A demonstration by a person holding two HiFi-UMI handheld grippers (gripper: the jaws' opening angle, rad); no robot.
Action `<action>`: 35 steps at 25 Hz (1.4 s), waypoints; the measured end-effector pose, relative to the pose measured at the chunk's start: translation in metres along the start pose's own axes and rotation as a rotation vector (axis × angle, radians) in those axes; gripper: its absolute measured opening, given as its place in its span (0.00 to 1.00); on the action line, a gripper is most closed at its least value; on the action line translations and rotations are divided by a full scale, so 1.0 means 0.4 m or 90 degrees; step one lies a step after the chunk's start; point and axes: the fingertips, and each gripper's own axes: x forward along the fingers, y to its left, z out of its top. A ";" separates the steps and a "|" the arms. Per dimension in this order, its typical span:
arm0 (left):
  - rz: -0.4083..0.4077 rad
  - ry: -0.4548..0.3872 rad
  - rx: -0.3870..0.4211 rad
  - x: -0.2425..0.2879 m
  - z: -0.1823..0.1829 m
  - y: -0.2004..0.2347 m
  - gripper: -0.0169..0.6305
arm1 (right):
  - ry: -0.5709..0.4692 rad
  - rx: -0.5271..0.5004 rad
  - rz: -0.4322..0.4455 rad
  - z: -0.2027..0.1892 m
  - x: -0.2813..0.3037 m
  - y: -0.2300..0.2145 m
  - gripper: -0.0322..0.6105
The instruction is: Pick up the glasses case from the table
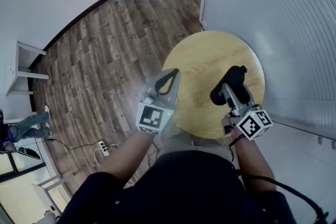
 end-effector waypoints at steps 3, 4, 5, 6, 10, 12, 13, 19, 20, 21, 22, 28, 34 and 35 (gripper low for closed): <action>-0.004 -0.032 0.027 -0.011 0.076 -0.019 0.04 | -0.046 -0.030 0.015 0.092 -0.046 0.039 0.49; -0.003 -0.045 0.035 -0.016 0.104 -0.020 0.04 | -0.062 -0.041 0.023 0.121 -0.061 0.054 0.49; 0.000 -0.057 0.042 -0.022 0.133 -0.016 0.04 | -0.076 -0.053 0.030 0.150 -0.074 0.071 0.49; 0.002 -0.068 0.047 -0.027 0.162 -0.010 0.04 | -0.088 -0.065 0.036 0.178 -0.084 0.089 0.49; 0.003 -0.091 0.060 -0.045 0.244 0.007 0.04 | -0.133 -0.099 0.055 0.279 -0.128 0.149 0.49; 0.002 -0.095 0.060 -0.058 0.259 0.000 0.04 | -0.156 -0.108 0.059 0.316 -0.157 0.162 0.49; 0.001 -0.096 0.060 -0.064 0.263 -0.006 0.04 | -0.166 -0.112 0.060 0.330 -0.173 0.164 0.49; -0.004 -0.110 0.074 -0.073 0.298 -0.050 0.04 | -0.198 -0.134 0.070 0.374 -0.232 0.172 0.49; -0.006 -0.111 0.075 -0.077 0.304 -0.055 0.04 | -0.199 -0.142 0.069 0.377 -0.240 0.177 0.49; -0.009 -0.111 0.074 -0.081 0.309 -0.061 0.04 | -0.199 -0.156 0.066 0.381 -0.246 0.182 0.49; -0.011 -0.111 0.074 -0.082 0.312 -0.065 0.04 | -0.198 -0.174 0.062 0.385 -0.251 0.187 0.49; -0.015 -0.112 0.072 -0.074 0.330 -0.064 0.04 | -0.206 -0.216 0.058 0.418 -0.254 0.204 0.49; -0.014 -0.115 0.055 -0.064 0.341 -0.060 0.04 | -0.215 -0.220 0.051 0.443 -0.257 0.200 0.49; -0.014 -0.117 0.055 -0.062 0.350 -0.060 0.04 | -0.216 -0.222 0.050 0.451 -0.258 0.203 0.49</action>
